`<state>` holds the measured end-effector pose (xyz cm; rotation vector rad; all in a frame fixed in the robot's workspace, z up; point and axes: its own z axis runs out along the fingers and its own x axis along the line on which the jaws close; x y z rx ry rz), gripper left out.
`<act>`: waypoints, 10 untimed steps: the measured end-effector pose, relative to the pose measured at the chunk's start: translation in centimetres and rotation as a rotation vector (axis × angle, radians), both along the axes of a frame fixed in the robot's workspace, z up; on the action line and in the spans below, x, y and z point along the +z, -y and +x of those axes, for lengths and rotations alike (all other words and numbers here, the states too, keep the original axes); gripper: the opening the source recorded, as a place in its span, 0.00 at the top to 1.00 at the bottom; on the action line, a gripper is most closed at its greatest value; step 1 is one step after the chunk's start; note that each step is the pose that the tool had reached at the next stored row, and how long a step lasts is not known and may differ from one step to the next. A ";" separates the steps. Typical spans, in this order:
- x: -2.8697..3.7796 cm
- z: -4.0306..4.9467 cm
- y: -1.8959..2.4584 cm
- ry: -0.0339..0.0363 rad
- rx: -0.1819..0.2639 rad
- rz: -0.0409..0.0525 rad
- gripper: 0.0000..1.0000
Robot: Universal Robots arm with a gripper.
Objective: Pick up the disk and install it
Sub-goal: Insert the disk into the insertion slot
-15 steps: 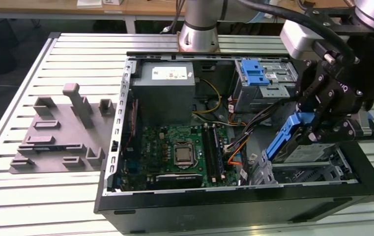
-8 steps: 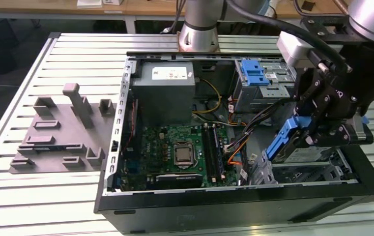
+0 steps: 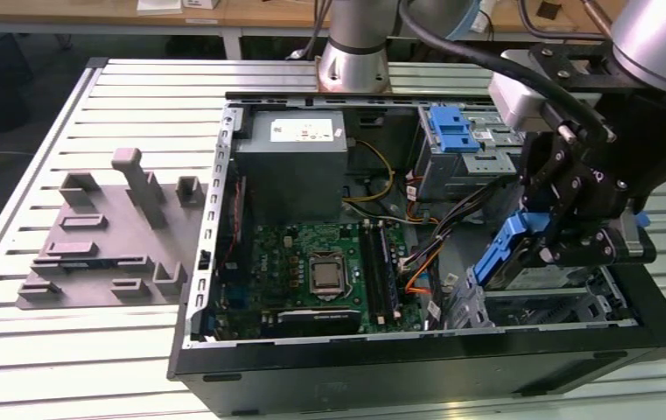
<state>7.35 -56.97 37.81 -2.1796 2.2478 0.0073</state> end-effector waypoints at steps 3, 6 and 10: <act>-0.29 0.00 0.00 0.0000 0.000 0.0000 0.64; -0.59 0.00 0.00 0.0000 0.000 0.0001 0.64; -0.98 0.00 0.00 0.0000 0.000 0.0000 0.64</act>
